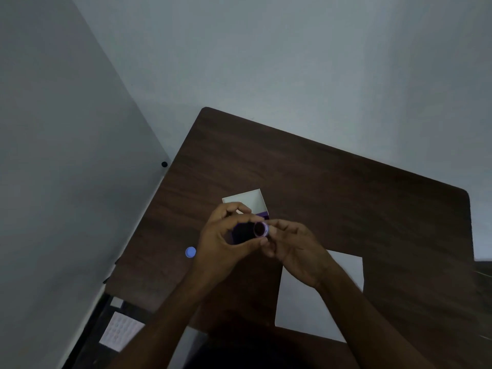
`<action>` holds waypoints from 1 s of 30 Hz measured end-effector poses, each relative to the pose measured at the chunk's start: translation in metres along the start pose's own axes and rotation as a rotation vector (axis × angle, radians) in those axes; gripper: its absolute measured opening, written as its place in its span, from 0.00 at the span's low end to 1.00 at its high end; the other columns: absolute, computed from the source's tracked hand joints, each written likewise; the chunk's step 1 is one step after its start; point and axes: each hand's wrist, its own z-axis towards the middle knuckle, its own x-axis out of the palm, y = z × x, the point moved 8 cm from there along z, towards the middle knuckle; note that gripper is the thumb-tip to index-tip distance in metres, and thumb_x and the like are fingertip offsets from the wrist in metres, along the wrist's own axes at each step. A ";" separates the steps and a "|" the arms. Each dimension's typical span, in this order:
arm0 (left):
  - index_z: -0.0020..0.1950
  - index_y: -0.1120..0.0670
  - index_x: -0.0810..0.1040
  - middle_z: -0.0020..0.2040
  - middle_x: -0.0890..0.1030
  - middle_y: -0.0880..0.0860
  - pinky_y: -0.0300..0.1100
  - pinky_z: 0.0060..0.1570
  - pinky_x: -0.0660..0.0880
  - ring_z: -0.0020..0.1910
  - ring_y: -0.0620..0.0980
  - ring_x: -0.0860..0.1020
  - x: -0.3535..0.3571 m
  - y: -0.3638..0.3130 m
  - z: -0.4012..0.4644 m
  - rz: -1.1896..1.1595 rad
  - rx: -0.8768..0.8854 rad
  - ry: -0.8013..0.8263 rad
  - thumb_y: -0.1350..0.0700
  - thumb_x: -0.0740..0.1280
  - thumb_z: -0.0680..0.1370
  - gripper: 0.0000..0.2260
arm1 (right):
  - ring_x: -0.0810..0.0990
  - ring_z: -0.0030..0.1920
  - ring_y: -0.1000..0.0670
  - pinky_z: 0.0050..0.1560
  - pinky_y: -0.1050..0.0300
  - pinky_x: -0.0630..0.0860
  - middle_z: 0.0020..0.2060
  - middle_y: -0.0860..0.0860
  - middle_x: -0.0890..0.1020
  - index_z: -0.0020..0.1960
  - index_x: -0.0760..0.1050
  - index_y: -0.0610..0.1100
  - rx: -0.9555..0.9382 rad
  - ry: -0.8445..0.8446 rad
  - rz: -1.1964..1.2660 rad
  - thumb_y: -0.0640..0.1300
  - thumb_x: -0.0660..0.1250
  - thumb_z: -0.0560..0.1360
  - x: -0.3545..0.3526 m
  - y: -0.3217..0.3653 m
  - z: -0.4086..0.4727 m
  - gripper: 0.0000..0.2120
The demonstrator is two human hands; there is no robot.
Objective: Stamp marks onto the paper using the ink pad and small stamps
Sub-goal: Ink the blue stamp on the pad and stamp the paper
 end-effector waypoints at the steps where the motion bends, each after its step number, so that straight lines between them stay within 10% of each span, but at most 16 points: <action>1: 0.54 0.48 0.81 0.57 0.76 0.44 0.32 0.58 0.70 0.58 0.41 0.73 0.002 0.008 0.000 0.017 -0.006 0.010 0.49 0.76 0.66 0.18 | 0.78 0.38 0.48 0.39 0.58 0.77 0.44 0.39 0.81 0.55 0.79 0.36 -0.009 -0.026 -0.117 0.39 0.63 0.77 -0.005 -0.001 0.004 0.10; 9: 0.70 0.48 0.68 0.69 0.71 0.49 0.47 0.69 0.62 0.69 0.48 0.67 0.029 0.099 0.002 0.340 -0.194 0.056 0.43 0.75 0.67 0.34 | 0.79 0.49 0.52 0.56 0.56 0.75 0.49 0.49 0.83 0.53 0.80 0.44 -0.022 -0.364 -1.139 0.46 0.68 0.74 -0.031 -0.017 0.051 0.10; 14: 0.76 0.50 0.57 0.75 0.63 0.51 0.47 0.72 0.55 0.73 0.50 0.60 0.049 0.132 0.010 0.515 -0.244 0.139 0.38 0.73 0.64 0.45 | 0.73 0.61 0.45 0.66 0.51 0.67 0.60 0.43 0.76 0.62 0.71 0.40 0.271 -0.005 -1.777 0.42 0.61 0.78 -0.016 -0.047 0.083 0.14; 23: 0.75 0.46 0.58 0.75 0.62 0.46 0.52 0.71 0.54 0.74 0.48 0.58 0.052 0.129 0.019 0.614 -0.158 0.102 0.34 0.70 0.64 0.44 | 0.64 0.71 0.44 0.72 0.50 0.59 0.71 0.43 0.65 0.72 0.60 0.40 0.947 -0.023 -1.644 0.44 0.66 0.76 -0.035 -0.074 0.105 0.28; 30: 0.72 0.44 0.62 0.72 0.67 0.45 0.55 0.68 0.58 0.71 0.50 0.62 0.051 0.132 0.019 0.675 -0.150 0.080 0.35 0.69 0.65 0.39 | 0.67 0.68 0.41 0.70 0.46 0.64 0.68 0.41 0.68 0.70 0.64 0.40 0.611 -0.024 -1.792 0.44 0.68 0.74 -0.031 -0.080 0.114 0.27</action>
